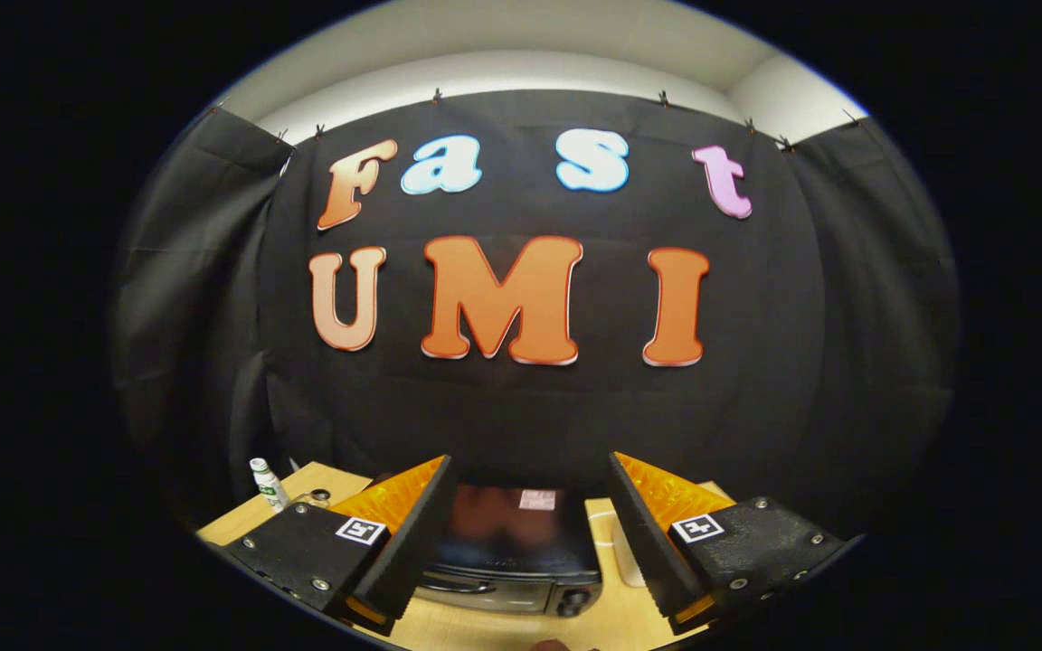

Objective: Open the toaster oven, put the food inside, and close the toaster oven door.

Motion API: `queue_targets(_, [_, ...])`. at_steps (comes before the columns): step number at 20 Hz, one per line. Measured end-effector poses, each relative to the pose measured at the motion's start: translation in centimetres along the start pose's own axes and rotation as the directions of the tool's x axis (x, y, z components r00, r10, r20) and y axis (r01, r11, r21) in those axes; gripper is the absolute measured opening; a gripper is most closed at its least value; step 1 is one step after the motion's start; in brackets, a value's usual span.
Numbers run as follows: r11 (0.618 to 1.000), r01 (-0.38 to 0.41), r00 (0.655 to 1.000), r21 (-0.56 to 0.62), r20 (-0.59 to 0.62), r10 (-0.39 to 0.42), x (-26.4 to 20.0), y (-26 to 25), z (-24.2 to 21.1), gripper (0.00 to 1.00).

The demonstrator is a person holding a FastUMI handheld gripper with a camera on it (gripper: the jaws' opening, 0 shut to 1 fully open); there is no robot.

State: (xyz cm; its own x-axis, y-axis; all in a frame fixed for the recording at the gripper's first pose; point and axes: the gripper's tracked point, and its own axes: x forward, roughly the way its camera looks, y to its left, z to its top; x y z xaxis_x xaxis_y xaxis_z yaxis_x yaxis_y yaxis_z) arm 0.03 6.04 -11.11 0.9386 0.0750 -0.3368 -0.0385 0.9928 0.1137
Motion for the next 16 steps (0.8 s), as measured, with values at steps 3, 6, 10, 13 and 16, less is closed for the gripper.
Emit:
queue_targets(3, [0.996,-0.008,0.981,0.092,-0.191,0.025,1.0,1.7,-5.3,0.99])
queue_targets(6, [0.994,0.021,0.946,0.103,-0.323,0.013,1.4,2.6,-9.4,0.99])
queue_targets(10, [0.998,0.041,0.923,0.043,-0.384,-0.021,2.0,3.6,-11.7,0.99])
queue_targets(13, [0.999,0.023,0.911,0.041,-0.411,-0.004,2.5,5.3,-12.8,0.99])
queue_targets(16, [1.0,0.018,0.899,0.022,-0.439,-0.006,2.8,6.2,-14.0,0.99])
